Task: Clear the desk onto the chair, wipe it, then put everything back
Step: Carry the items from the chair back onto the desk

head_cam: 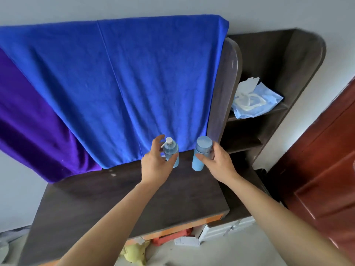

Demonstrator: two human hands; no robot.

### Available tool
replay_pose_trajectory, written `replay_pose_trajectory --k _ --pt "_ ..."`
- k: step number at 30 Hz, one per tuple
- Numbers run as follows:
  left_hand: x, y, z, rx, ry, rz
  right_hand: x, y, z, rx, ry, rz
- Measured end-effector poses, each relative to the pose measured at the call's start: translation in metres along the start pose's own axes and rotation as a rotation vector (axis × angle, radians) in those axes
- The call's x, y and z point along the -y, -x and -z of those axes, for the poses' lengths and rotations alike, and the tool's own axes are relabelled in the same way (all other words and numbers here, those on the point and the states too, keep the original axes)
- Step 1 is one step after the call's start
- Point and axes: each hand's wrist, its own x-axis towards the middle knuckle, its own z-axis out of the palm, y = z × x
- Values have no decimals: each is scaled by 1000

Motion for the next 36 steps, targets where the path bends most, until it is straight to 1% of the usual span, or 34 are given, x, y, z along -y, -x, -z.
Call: replay_pose_trajectory --k 4,7,13,18,21,29,34,36 --pt "31 -31 -27 76 57 42 -12 -24 -9 -22 -22 -91" --pt "50 -45 -51 129 55 72 -29 -38 -16 -39 -33 -147" --pt "81 -61 -105 224 -12 222 -74 -74 -33 50 -51 -222" --pt "93 -70 -137 213 -51 337 -99 -105 -49 120 -88 -219" --pt "97 -77 -150 209 -75 374 -108 -119 -58 140 -97 -209" --pt "99 -82 -167 192 -117 419 -127 -134 -62 224 -91 -227" --pt "86 -84 -154 258 -163 414 -117 -128 -57 231 51 -212" --pt "76 -84 -140 255 -167 403 -109 -122 -49 218 89 -199"
